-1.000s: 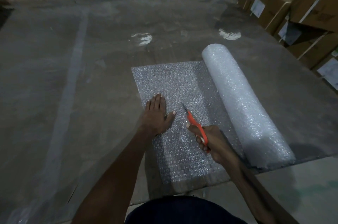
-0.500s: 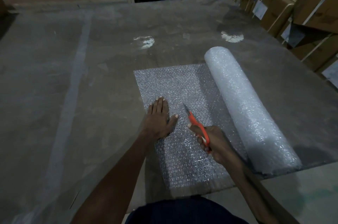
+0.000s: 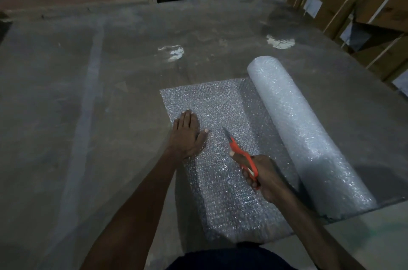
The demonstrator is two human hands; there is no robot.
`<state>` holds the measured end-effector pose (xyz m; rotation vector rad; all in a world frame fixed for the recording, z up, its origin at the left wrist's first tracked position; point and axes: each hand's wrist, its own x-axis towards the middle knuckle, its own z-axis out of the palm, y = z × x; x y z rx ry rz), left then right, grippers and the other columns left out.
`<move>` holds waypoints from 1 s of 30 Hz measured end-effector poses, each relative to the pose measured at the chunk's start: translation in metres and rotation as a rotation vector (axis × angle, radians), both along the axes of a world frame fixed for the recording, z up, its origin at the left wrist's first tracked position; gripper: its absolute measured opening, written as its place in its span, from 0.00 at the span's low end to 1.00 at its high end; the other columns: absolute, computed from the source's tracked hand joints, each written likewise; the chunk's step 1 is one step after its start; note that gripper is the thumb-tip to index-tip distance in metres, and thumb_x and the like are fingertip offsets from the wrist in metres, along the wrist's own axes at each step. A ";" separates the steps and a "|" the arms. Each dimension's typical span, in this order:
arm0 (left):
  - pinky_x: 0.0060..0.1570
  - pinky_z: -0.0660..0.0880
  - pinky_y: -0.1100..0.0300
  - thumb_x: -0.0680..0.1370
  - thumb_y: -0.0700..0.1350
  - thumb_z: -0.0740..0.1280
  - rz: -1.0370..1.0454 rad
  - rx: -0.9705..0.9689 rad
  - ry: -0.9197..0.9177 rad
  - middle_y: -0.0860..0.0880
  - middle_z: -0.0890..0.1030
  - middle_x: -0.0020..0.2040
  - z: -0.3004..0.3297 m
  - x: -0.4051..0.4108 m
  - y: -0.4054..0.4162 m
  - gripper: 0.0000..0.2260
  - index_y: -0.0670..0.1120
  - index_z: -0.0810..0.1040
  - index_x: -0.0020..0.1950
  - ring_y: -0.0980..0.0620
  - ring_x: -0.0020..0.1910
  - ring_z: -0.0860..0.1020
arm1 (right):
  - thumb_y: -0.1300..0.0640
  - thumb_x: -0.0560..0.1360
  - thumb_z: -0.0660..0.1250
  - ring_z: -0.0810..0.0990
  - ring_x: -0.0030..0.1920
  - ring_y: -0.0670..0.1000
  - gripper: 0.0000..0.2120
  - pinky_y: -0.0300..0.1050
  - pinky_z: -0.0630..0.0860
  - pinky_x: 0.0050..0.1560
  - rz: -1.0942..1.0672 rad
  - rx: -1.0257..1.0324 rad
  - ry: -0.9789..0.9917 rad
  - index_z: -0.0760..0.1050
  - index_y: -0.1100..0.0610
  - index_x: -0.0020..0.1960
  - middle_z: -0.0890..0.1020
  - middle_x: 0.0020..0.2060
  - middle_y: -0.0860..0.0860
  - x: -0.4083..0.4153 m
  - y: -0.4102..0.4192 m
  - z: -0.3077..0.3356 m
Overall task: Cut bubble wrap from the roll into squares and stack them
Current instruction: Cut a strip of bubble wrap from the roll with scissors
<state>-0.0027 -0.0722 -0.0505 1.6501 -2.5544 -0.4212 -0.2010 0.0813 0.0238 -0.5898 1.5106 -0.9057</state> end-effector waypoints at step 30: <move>0.77 0.49 0.42 0.78 0.68 0.40 0.000 -0.035 0.003 0.37 0.53 0.81 -0.011 0.001 -0.007 0.42 0.38 0.53 0.80 0.38 0.80 0.50 | 0.50 0.72 0.78 0.67 0.19 0.47 0.18 0.36 0.62 0.21 -0.013 -0.007 0.014 0.76 0.59 0.32 0.74 0.22 0.52 0.005 -0.026 -0.002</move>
